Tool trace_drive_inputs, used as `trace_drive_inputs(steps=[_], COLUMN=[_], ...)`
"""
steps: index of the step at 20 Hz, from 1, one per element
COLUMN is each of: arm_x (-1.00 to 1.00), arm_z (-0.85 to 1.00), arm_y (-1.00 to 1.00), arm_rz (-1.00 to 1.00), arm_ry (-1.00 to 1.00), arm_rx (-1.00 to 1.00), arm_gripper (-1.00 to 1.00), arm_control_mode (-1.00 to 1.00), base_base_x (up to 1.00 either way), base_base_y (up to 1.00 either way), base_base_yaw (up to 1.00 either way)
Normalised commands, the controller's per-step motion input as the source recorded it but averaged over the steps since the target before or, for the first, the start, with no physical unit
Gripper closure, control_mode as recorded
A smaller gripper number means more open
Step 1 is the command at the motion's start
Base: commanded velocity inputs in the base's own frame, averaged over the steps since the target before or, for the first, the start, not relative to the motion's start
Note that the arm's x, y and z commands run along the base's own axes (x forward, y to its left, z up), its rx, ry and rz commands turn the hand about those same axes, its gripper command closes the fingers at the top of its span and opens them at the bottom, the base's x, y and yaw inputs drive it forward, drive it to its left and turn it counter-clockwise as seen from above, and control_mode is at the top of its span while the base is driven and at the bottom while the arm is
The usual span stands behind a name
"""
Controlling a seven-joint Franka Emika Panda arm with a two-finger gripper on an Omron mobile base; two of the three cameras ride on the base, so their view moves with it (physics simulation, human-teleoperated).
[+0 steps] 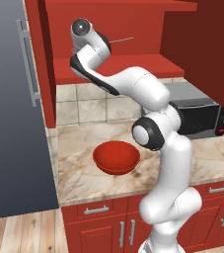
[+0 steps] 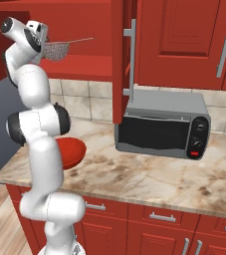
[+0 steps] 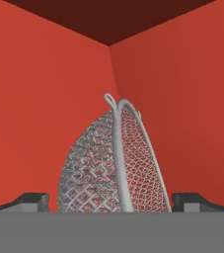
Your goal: Open the cabinet and setup a tea strainer by placing it in the bowl upright.
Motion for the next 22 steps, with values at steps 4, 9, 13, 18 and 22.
trace_drive_inputs(steps=[4,9,13,18,22], arm_x=[0.04,0.0,0.0,-0.07,-0.38], arm_z=[-0.02,0.0,-0.03,-0.09,0.0], arm_y=[0.08,0.0,0.0,0.0,-0.01], arm_rz=[0.0,0.0,0.0,0.0,-0.06], arm_ry=[0.02,0.0,0.0,0.0,0.0], arm_rx=[0.0,0.0,-0.01,-0.06,0.0], arm_gripper=[1.0,1.0,1.0,1.0,1.0], arm_control_mode=[-1.0,-1.0,-1.0,-1.0,-1.0], base_base_x=[0.0,0.0,0.0,0.0,0.0], base_base_y=[0.0,0.0,0.0,0.0,0.0], base_base_yaw=[0.0,0.0,0.0,0.0,0.0])
